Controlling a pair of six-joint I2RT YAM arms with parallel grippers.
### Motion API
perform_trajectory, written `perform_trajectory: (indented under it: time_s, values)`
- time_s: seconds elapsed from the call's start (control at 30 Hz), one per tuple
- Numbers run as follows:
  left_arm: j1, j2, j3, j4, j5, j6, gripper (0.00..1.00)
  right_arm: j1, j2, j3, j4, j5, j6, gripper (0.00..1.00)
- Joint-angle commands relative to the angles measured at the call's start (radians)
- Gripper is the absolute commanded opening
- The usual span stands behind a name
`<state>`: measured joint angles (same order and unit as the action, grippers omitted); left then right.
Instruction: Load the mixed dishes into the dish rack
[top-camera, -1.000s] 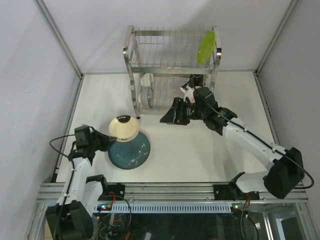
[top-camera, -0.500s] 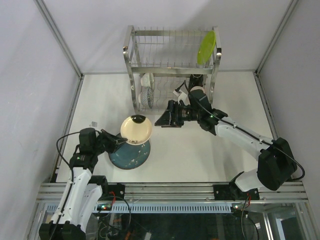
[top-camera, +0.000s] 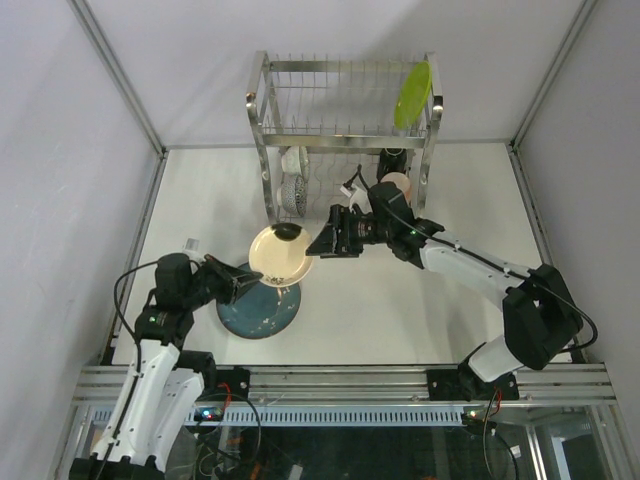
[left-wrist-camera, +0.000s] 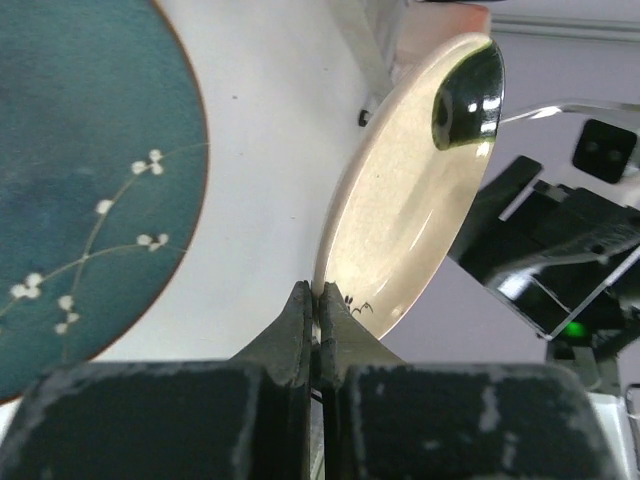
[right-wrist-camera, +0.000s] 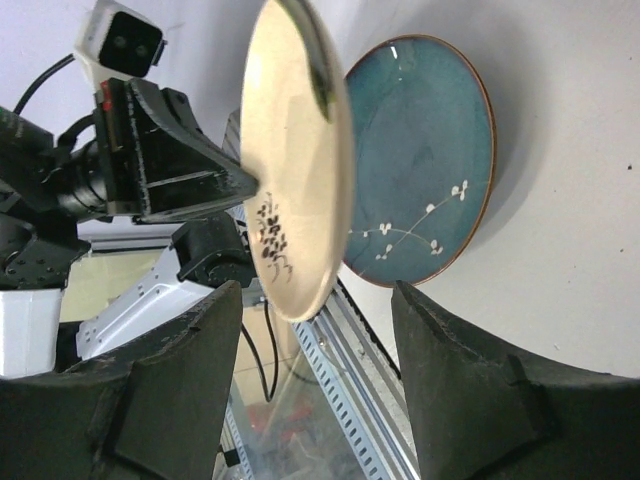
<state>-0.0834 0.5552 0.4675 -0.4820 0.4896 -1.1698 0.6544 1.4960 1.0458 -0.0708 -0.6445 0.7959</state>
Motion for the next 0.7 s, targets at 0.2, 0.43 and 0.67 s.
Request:
perform_trajectory:
  time_s: [0.2, 0.43, 0.67]
  values:
    - [-0.029, 0.001, 0.100, 0.038, 0.071, -0.044, 0.00, 0.032, 0.031, 0.001, 0.155, -0.008, 0.036, 0.61]
    - [-0.041, 0.003, 0.106, 0.036, 0.061, -0.048, 0.00, 0.049, 0.060, 0.037, 0.181, -0.001, 0.060, 0.50]
    - [-0.040, 0.032, 0.106, 0.047, 0.050, -0.035, 0.00, 0.050, 0.041, 0.064, 0.097, 0.025, 0.025, 0.03]
